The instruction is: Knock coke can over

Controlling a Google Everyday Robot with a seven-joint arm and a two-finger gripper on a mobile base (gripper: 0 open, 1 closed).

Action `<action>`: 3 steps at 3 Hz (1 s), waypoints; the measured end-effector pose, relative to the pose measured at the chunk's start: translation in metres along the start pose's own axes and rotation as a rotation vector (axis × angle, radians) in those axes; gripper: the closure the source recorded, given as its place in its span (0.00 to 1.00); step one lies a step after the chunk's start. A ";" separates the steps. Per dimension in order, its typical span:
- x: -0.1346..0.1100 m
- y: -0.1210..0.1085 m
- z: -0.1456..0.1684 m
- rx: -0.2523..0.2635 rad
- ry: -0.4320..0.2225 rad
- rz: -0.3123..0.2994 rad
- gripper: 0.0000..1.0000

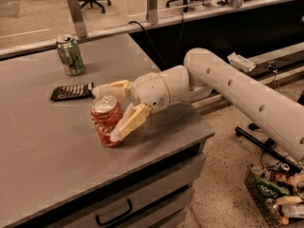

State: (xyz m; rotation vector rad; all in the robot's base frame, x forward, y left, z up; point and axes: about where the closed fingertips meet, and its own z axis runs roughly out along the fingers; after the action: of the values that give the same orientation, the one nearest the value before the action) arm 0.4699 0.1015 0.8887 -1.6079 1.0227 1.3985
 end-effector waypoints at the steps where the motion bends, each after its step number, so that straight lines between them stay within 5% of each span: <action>1: 0.005 0.002 0.002 -0.007 0.044 0.013 0.41; 3: 0.010 0.006 0.002 -0.017 0.019 0.006 0.87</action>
Offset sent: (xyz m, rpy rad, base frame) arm -0.0042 -0.0055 -0.0151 -0.0678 0.0070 0.0139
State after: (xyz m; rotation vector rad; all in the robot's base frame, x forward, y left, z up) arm 0.4648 0.1000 0.8778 -1.6348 1.0304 1.4017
